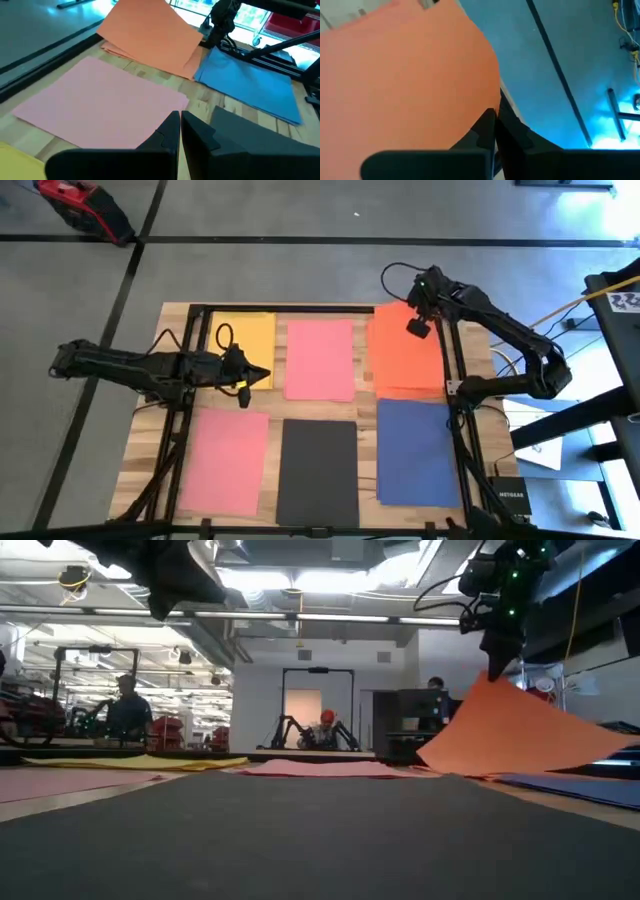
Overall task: Organize paper
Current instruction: Stack the orange paper on the top of the orange paper, then stack left pink paper on the top of the pink paper
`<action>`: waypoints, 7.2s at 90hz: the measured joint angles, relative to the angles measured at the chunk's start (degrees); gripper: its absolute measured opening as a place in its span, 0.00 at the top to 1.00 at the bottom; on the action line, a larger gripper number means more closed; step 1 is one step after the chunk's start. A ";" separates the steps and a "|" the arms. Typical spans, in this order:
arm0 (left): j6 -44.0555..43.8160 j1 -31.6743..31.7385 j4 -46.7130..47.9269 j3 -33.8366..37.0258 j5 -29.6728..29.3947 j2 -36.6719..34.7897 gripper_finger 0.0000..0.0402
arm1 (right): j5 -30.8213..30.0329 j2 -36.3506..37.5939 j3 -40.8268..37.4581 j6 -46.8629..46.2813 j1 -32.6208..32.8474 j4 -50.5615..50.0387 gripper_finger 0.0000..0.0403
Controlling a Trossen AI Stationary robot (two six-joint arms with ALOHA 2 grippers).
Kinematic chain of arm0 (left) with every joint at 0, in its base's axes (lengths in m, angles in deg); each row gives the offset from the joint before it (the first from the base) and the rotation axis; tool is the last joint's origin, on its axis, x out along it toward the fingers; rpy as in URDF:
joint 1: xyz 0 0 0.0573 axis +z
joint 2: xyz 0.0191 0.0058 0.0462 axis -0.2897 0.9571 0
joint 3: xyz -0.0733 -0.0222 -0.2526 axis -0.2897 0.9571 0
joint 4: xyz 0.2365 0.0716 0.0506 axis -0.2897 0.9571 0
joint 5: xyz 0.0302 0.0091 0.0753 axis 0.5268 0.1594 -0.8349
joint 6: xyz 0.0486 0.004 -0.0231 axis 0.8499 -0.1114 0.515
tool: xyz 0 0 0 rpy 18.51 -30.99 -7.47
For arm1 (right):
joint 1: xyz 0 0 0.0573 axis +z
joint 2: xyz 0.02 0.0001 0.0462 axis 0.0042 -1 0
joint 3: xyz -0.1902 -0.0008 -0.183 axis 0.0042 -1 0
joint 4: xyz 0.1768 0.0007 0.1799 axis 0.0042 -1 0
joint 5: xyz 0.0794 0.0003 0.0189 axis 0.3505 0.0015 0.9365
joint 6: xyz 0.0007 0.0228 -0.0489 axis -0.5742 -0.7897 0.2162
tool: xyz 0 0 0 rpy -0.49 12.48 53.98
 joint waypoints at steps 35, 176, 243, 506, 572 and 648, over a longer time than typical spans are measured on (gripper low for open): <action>0.13 0.09 0.02 0.00 -0.62 0.00 1.00 | 6.60 0.00 -0.48 0.32 -1.31 0.02 1.00; 1.01 0.09 3.52 0.00 -0.68 0.02 1.00 | -1.15 -0.07 -5.95 -4.26 -1.33 -0.02 0.71; 6.27 0.07 4.73 -0.02 11.54 0.20 1.00 | 0.60 -0.07 -5.95 -4.40 -1.28 0.49 0.71; 17.29 1.78 12.17 -3.89 21.11 42.16 0.72 | 5.69 -0.07 -5.95 -7.52 8.46 5.95 0.71; 16.37 3.90 13.21 -13.58 20.41 40.09 1.00 | 6.48 -0.07 -5.95 -7.50 8.46 7.61 0.71; 30.87 23.76 0.14 -34.58 21.05 53.98 1.00 | 7.08 -0.07 -5.95 -8.74 8.48 7.79 0.71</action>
